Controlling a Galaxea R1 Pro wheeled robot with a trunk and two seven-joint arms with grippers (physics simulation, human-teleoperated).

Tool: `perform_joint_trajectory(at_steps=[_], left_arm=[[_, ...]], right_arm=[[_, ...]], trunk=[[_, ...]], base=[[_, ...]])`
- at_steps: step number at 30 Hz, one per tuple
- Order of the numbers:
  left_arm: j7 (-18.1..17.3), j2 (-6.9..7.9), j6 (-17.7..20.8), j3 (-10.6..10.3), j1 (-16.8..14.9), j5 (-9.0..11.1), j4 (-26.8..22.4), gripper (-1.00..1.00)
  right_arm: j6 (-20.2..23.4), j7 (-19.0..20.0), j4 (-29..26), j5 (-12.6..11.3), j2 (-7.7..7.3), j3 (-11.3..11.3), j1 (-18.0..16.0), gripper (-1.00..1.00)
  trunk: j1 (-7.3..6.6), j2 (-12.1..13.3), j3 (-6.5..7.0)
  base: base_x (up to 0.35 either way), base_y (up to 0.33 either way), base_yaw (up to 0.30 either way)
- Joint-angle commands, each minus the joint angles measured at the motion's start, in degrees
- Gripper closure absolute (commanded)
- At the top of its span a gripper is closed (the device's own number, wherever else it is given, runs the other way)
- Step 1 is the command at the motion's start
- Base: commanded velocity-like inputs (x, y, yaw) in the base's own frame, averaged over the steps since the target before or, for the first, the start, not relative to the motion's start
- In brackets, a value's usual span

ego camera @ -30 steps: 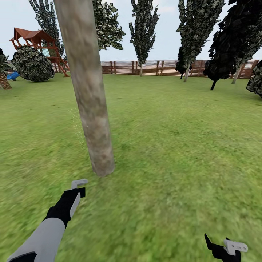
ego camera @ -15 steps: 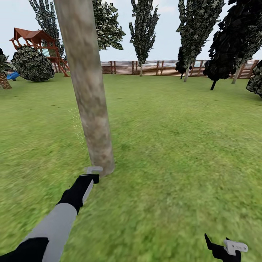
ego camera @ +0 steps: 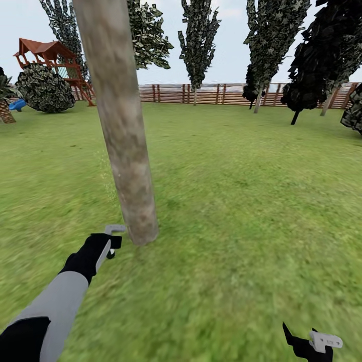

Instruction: In the garden, pick up the pesticide atomizer on the floor and spray pesticide onto both trees until each tree trunk is fully covered.

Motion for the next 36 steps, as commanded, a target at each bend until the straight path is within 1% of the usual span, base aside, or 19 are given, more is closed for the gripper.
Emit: perform_joint_trajectory(at_steps=[1, 2, 4, 8, 10, 11, 13, 15, 16, 17, 20, 24, 26, 27, 30, 31, 33, 35, 36], left_arm=[[0.0, -0.86, 0.0, 0.0, 0.0, -0.3, 0.0, 1.0], [0.0, -1.53, 0.0, -0.1, 0.0, -0.4, 0.0, 1.0], [0.0, -1.94, 0.0, 0.0, 0.0, -0.4, 0.0, 1.0], [0.1, -2.13, 0.0, 0.0, 0.0, -0.4, 0.0, 1.0], [0.1, -1.75, 0.0, -0.2, -0.1, -0.5, 0.0, 1.0], [0.0, -1.35, 0.0, -0.2, -0.1, -0.6, 0.0, 1.0], [0.0, 0.07, 0.0, 0.0, -0.2, -0.8, 0.0, 1.0], [0.0, 2.48, 0.0, 0.3, -0.4, -0.4, 0.0, 1.0], [0.0, 3.97, 0.0, 0.4, -0.7, -0.2, 0.1, 1.0], [0.0, 4.18, 0.0, 0.3, -0.7, -0.2, 0.1, 1.0], [-0.1, 3.65, 0.0, 0.2, -0.4, -0.1, 0.0, 1.0], [-3.5, -0.6, 0.4, -0.3, 0.0, -0.5, 0.0, 1.0], [-4.7, -1.72, 1.7, -2.0, 0.0, -0.5, 0.0, 1.0], [-4.9, -1.69, 2.0, -2.5, -0.1, -0.5, 0.0, 1.0], [-5.0, -0.9, 2.3, -2.7, -0.6, -0.5, 0.0, 1.0], [-5.0, 1.8, 2.5, -2.6, -1.1, -0.3, 0.1, 1.0], [-5.0, 4.8, 3.1, -2.5, -2.0, -0.2, 0.1, 1.0], [-5.0, 5.8, 3.4, -2.0, -2.7, -0.1, 0.1, 1.0], [-5.0, 5.67, 3.5, -1.7, -2.7, -0.1, 0.1, 1.0]], right_arm=[[0.0, 0.0, 0.0, 0.0, 0.0, 0.0, 0.0, -1.0], [0.0, 0.0, 0.0, 0.0, 0.0, 0.0, 0.0, -1.0], [0.0, 0.0, 0.0, 0.0, 0.0, 0.0, 0.0, -1.0], [0.0, 0.0, 0.0, 0.0, 0.0, 0.0, 0.0, -1.0], [0.0, 0.0, 0.0, -0.1, 0.0, 0.0, 0.0, -1.0], [0.0, 0.0, 0.0, -0.1, 0.0, 0.0, 0.0, -1.0], [0.0, 0.0, 0.0, -0.1, 0.0, 0.0, 0.0, -1.0], [0.0, 0.0, 0.0, -0.1, 0.0, 0.0, 0.0, -1.0], [0.0, 0.0, 0.0, -0.1, 0.0, 0.0, 0.0, -1.0], [0.0, 0.0, 0.0, -0.1, 0.0, 0.0, 0.0, -1.0], [0.0, 0.0, 0.0, -0.1, 0.0, 0.0, 0.0, -1.0], [0.0, 0.0, 0.0, -0.1, 0.0, 0.0, 0.0, -1.0], [0.0, 0.0, 0.0, -0.1, 0.0, 0.0, 0.0, -1.0], [0.0, 0.0, 0.0, -0.1, 0.0, 0.0, 0.0, -1.0], [0.0, 0.0, 0.0, -0.1, 0.0, 0.0, 0.0, -1.0], [0.0, 0.0, 0.0, -0.1, 0.0, 0.0, 0.0, -1.0], [0.0, 0.0, 0.0, -0.1, 0.0, 0.0, 0.0, -1.0], [0.0, 0.0, 0.0, -0.1, 0.0, 0.0, 0.0, -1.0], [0.0, 0.0, 0.0, -0.1, 0.0, 0.0, 0.0, -1.0]], trunk=[[0.0, 0.0, 0.0], [0.0, 0.0, 0.0], [0.0, 0.0, 0.0], [0.0, 0.0, 0.0], [0.0, 0.0, 0.0], [0.0, 0.0, 0.0], [0.0, 0.0, 0.0], [0.0, 0.0, 0.0], [0.0, 0.0, 0.0], [0.0, 0.0, 0.0], [0.0, 0.0, 0.0], [0.0, 0.0, 0.0], [0.0, 0.0, 0.0], [0.0, 0.0, 0.0], [0.0, 0.0, 0.0], [0.0, 0.0, 0.0], [0.0, 0.0, 0.0], [0.0, 0.0, 0.0], [0.0, 0.0, 0.0]], base=[[0.315, 0.042, 0.0], [0.319, 0.076, 0.0], [0.311, 0.089, 0.0], [0.141, 0.038, -0.005], [0.009, 0.002, -0.191], [0.002, 0.001, -0.27], [0.001, 0.0, -0.159], [0.0, 0.0, -0.052], [0.0, 0.0, -0.013], [0.0, 0.0, -0.007], [0.0, 0.0, -0.002], [0.0, 0.0, 0.0], [0.0, 0.0, 0.0], [0.0, 0.0, 0.0], [0.0, 0.0, 0.0], [0.0, 0.0, 0.0], [0.0, 0.0, 0.0], [0.0, 0.0, 0.0], [0.0, 0.0, 0.0]])
